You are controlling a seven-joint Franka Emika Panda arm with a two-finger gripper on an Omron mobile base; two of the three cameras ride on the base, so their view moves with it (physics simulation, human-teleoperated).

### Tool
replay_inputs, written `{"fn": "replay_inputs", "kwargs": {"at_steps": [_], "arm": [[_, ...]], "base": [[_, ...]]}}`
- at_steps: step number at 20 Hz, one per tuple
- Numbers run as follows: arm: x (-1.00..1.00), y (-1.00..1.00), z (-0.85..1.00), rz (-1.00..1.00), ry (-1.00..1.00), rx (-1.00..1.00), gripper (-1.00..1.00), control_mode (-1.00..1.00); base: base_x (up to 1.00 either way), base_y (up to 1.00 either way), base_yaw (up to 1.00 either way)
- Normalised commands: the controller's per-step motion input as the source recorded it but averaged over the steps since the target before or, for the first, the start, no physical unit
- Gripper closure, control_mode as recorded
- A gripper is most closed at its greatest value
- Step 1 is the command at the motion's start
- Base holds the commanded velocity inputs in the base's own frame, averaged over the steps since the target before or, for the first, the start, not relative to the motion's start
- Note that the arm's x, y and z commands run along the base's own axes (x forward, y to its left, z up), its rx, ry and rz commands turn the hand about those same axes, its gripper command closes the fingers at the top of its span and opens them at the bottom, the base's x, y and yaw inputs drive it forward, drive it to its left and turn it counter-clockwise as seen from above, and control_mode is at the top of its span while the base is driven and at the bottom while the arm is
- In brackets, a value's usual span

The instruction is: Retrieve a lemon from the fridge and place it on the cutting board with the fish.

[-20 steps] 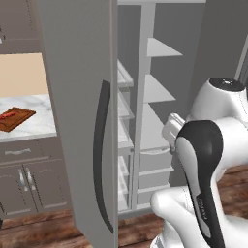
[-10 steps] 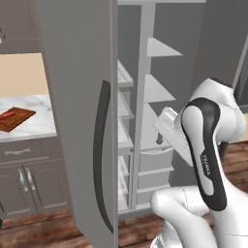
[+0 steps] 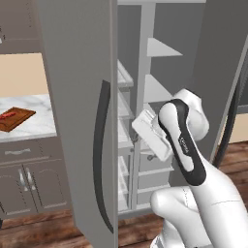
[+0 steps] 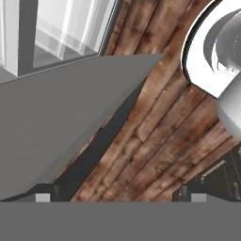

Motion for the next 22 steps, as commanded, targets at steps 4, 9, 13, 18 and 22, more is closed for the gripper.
{"fn": "replay_inputs", "kwargs": {"at_steps": [4, 9, 13, 18, 22], "arm": [[0.64, 0.44, -0.01, 0.02, 0.0, 0.01, -1.0, -1.0], [0.73, 0.15, 0.0, 0.01, 0.0, 0.01, -1.0, -1.0], [0.65, 0.0, 0.0, 0.05, 0.0, 0.01, -1.0, -1.0], [0.44, 0.26, -0.05, 0.07, 0.0, 0.01, -1.0, -1.0], [0.05, 0.76, -0.24, 0.04, 0.0, 0.0, -1.0, -1.0]], "base": [[0.0, 0.0, 0.0], [0.0, 0.0, 0.0], [0.0, 0.0, 0.0], [0.0, 0.0, 0.0], [0.0, 0.0, 0.0]]}}
